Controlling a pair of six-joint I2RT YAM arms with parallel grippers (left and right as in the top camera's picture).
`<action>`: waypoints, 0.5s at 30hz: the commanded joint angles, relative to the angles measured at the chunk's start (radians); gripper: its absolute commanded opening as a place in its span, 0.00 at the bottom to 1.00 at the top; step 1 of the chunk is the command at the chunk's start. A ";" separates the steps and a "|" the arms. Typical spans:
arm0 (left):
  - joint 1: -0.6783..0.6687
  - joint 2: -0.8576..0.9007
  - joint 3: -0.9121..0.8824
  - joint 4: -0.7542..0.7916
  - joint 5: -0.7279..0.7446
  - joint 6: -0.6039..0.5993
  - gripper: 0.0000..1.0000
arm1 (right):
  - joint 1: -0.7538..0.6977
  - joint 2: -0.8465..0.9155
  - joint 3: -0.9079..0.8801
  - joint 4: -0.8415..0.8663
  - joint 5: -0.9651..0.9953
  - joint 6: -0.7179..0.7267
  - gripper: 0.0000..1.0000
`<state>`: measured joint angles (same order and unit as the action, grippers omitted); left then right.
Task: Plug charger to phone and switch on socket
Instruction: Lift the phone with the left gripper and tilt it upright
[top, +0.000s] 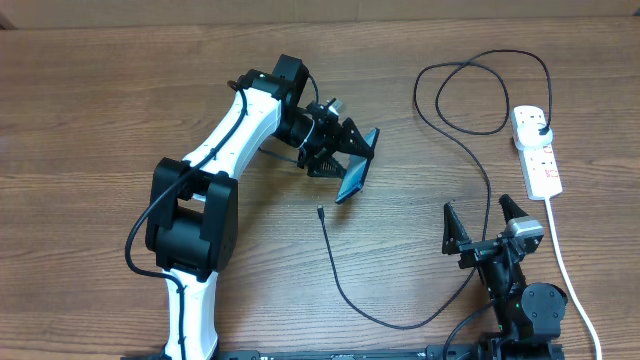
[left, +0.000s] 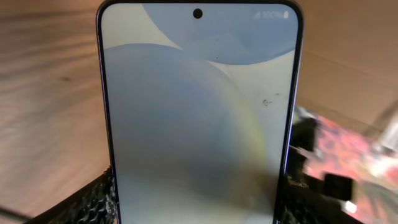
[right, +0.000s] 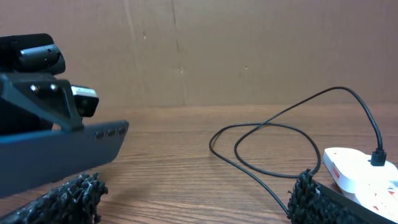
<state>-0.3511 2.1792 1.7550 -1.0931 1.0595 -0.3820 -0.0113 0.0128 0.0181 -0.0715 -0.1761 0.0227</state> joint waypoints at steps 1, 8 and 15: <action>0.005 0.002 0.030 -0.002 0.177 0.008 0.64 | 0.005 -0.010 -0.010 0.005 0.006 0.003 1.00; 0.006 0.002 0.030 0.007 0.198 -0.059 0.68 | 0.005 -0.010 -0.010 0.005 0.006 0.003 1.00; 0.020 0.002 0.030 0.086 0.198 -0.171 0.68 | 0.005 -0.010 -0.010 0.005 0.006 0.003 1.00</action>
<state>-0.3466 2.1792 1.7550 -1.0229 1.1973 -0.4816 -0.0113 0.0128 0.0181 -0.0711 -0.1757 0.0227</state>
